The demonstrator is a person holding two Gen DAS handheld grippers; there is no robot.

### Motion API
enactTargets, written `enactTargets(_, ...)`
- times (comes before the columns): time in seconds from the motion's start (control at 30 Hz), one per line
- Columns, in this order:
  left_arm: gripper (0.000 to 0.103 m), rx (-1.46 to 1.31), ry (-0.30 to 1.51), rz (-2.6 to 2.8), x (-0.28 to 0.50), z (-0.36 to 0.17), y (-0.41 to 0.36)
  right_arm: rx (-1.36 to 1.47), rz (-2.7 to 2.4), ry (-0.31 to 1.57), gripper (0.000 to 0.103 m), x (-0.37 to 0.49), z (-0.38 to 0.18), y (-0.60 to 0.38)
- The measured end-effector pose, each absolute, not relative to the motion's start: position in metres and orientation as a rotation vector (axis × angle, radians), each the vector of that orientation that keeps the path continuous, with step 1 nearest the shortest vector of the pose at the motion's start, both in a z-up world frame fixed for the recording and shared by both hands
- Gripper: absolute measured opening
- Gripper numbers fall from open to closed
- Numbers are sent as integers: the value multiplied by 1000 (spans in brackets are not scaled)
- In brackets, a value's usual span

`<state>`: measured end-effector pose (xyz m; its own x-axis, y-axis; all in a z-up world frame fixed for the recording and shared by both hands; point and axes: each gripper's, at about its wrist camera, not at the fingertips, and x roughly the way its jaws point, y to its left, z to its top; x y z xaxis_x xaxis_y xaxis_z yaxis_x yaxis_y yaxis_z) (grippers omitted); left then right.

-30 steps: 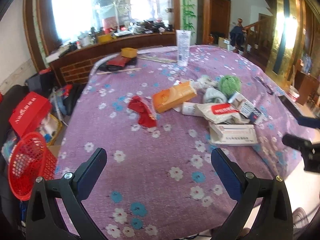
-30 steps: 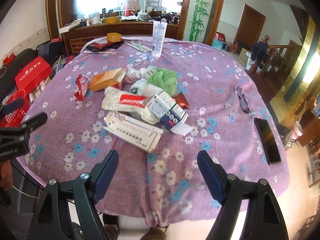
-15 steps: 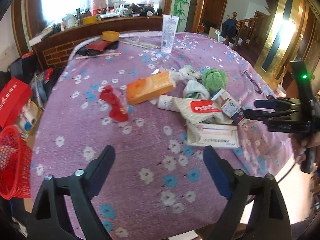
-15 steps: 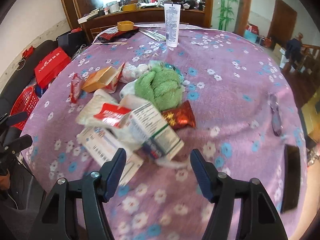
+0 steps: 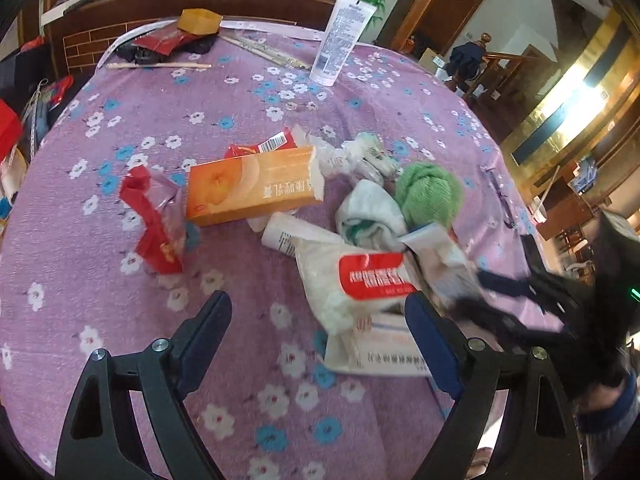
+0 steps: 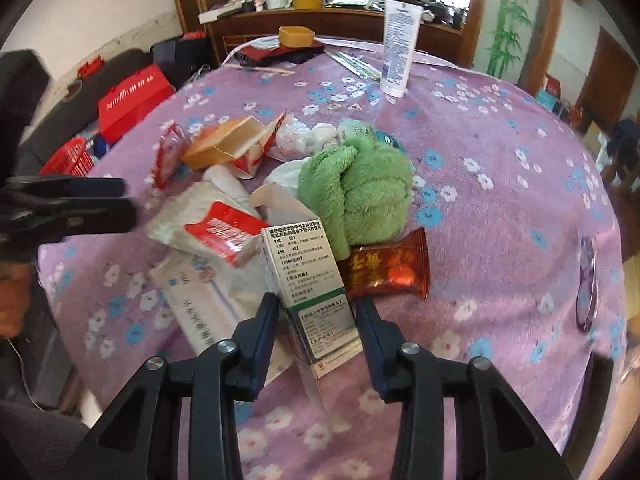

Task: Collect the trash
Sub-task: 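Grasp the white medicine box with the right gripper while the left gripper grasps the red-labelled packet, then carry both held items toward the red wastebasket by the sofa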

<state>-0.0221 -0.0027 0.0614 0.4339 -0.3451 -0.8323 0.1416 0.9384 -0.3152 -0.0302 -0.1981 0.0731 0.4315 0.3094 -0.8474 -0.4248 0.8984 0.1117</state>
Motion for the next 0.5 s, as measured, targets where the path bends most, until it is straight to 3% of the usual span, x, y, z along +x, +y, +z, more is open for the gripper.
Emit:
enactTargets(0.13, 86, -253, 1131, -323, -5, 44, -10, -57, 434, 1000, 42, -51, 82, -210)
enactTargets(0.2, 66, -282, 1153, -346, 3, 36, -16, -14, 415, 999, 42, -59, 84, -218)
enactTargets(0.3, 48, -312, 1184, -378, 12, 25, -27, 21, 381, 995, 42, -69, 86, -226)
enactTargets(0.37, 43, -321, 1174, -389, 15, 25, -33, 43, 367, 997, 42, -72, 86, -232)
enactTargets(0.4, 32, -322, 1165, -396, 15, 26, -36, 51, 357, 996, 42, -74, 87, -234)
enactTargets(0.5, 17, -321, 1106, -410, 12, 39, -38, 70, 330, 991, 42, -76, 89, -239)
